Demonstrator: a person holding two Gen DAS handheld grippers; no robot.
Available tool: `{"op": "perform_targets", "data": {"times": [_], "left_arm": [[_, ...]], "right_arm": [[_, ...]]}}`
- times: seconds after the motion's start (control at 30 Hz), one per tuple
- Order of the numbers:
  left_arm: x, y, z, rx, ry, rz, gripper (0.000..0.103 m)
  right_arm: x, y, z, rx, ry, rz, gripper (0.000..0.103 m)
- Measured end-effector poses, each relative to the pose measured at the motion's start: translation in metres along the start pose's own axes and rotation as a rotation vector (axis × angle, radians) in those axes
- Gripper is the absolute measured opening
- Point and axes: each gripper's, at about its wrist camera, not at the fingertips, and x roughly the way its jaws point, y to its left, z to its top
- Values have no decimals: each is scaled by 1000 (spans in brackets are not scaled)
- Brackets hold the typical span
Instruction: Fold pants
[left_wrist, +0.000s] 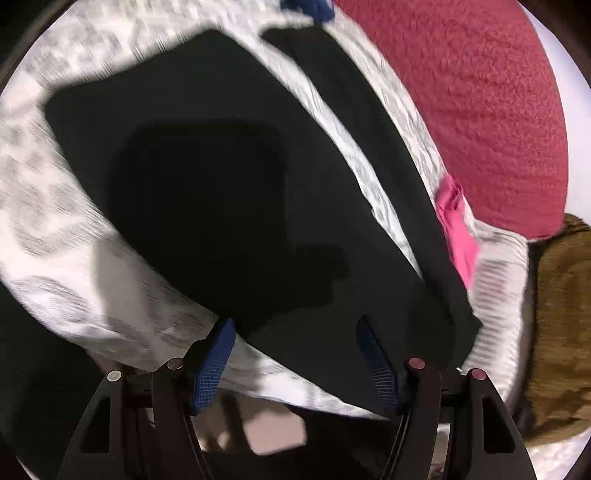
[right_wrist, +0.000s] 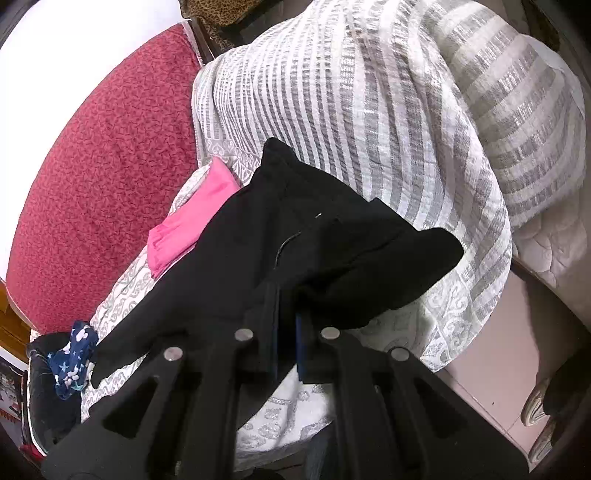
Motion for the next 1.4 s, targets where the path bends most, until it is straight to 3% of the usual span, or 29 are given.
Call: {"op": "perform_targets", "data": {"times": [0.03, 0.07, 0.1, 0.13, 0.2, 0.47, 0.87, 1.07, 1.23, 1.4], "left_arm": [[2, 1, 2, -10, -18, -6, 54], [4, 4, 7, -16, -48, 2, 25], [5, 6, 8, -21, -53, 21, 9], [4, 10, 9, -35, -48, 18, 4], [-2, 9, 6, -32, -55, -7, 4], [-39, -25, 5, 82, -151, 18, 3], [-62, -127, 69, 236, -282, 67, 3], [-36, -164, 127, 256, -275, 149, 3], [15, -189, 187, 239, -242, 239, 3], [64, -212, 232, 294, -222, 364, 3]], "right_arm": [[0, 0, 0, -2, -1, -1, 8], [0, 0, -1, -2, -1, 0, 8], [0, 0, -1, 2, -1, 0, 8], [-1, 0, -1, 6, -1, 1, 8], [-2, 1, -1, 4, -3, 1, 8], [-8, 5, 5, -2, -28, 20, 8], [4, 57, 77, -62, -106, 145, 8], [69, 85, 124, -72, -48, 120, 8], [146, 101, 150, -115, 19, 13, 8], [217, 101, 158, -148, 121, -98, 9]]}}
